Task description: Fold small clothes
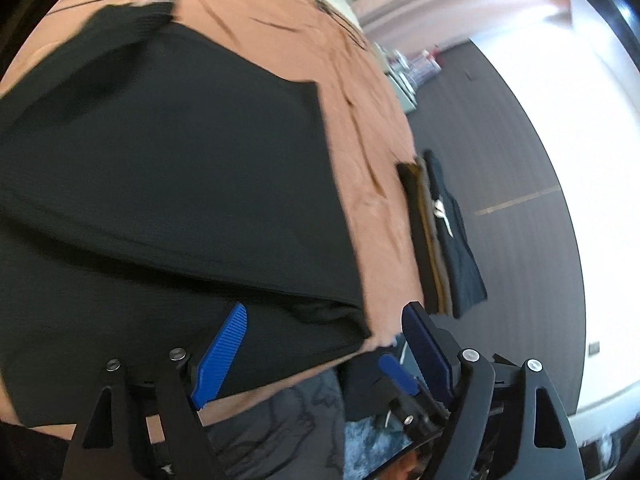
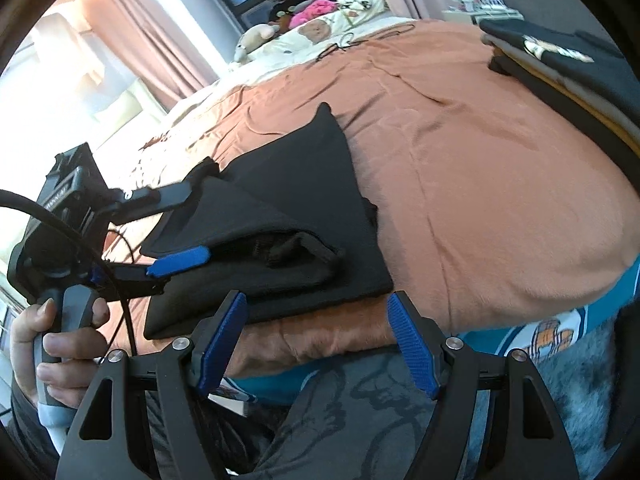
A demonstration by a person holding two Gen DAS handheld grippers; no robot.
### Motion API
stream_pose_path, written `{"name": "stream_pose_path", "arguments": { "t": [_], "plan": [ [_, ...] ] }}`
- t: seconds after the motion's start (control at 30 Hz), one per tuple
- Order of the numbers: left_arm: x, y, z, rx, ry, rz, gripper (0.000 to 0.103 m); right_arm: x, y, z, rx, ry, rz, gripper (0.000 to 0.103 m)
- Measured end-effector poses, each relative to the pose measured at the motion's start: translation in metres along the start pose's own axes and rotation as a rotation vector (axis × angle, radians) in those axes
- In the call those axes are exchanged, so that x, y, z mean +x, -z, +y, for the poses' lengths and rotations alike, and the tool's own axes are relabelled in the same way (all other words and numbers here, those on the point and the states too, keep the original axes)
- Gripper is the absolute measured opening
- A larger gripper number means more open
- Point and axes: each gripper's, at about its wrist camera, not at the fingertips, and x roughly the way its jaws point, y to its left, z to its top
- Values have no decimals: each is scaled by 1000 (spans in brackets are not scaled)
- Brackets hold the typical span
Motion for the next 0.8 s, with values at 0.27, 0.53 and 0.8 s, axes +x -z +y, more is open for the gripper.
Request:
{"name": "stream_pose_path", "arguments": {
  "t": [0.27,0.53,0.8],
  "plan": [
    [-31,-12,48,-107,-58,-90,81,32,-9,-1,-11,31,65,48],
    [-37,-30,77,-176,-65,-155,81,44,-22,-3,10,9,63,34],
    [-35,-44,82,-167,-86,-176,55,43,-18,0,-7,6,24,4]
  ]
}}
